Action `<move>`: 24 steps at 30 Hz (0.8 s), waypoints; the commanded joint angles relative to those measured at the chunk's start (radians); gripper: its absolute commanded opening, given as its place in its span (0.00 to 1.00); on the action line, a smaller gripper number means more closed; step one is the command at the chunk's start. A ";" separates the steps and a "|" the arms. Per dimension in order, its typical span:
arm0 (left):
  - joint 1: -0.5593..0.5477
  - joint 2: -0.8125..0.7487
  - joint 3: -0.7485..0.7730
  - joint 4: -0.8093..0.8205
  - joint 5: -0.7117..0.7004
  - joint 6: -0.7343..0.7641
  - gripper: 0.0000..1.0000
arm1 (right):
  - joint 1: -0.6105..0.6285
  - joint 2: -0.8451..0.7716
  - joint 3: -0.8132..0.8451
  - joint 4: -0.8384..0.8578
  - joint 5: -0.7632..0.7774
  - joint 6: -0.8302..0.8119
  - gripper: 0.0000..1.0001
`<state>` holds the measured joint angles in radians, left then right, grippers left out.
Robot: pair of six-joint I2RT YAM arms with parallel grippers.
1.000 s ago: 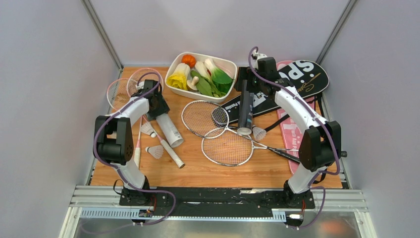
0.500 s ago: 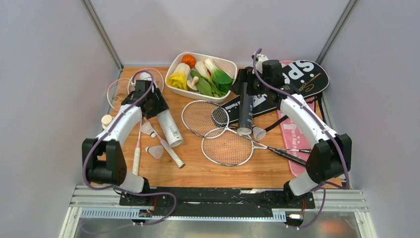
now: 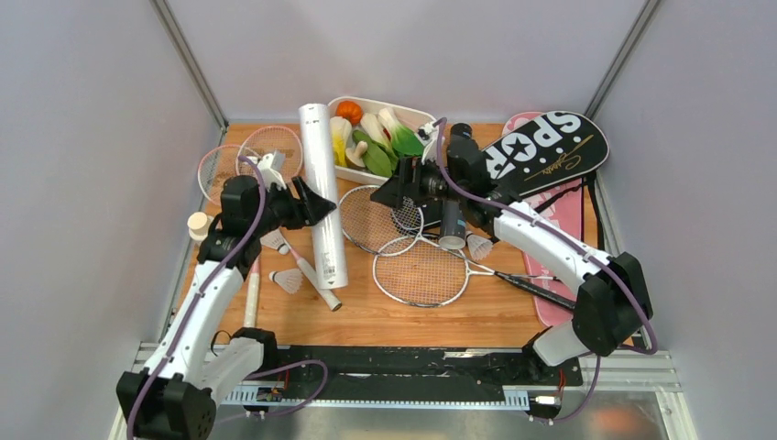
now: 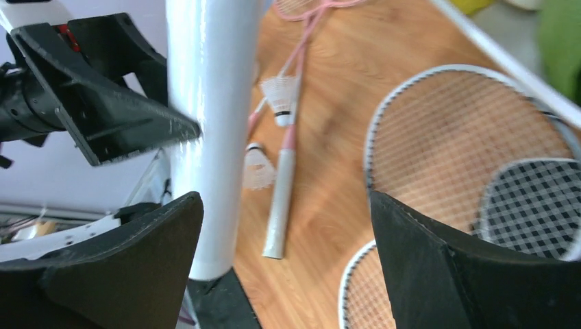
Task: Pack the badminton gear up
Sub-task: Pick up the shuttle tube at the center of the board, then open the lid of the shuttle tube.
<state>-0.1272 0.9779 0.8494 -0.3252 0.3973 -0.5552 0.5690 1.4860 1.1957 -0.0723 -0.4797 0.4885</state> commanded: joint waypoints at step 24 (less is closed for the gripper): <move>-0.207 -0.321 -0.107 0.008 0.171 0.895 0.08 | 0.034 -0.322 0.259 -0.237 0.000 -0.118 0.66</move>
<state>-0.3256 0.6933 0.7059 -0.3515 0.6189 0.1478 0.6029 1.1282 1.4319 -0.2291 -0.4210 0.3614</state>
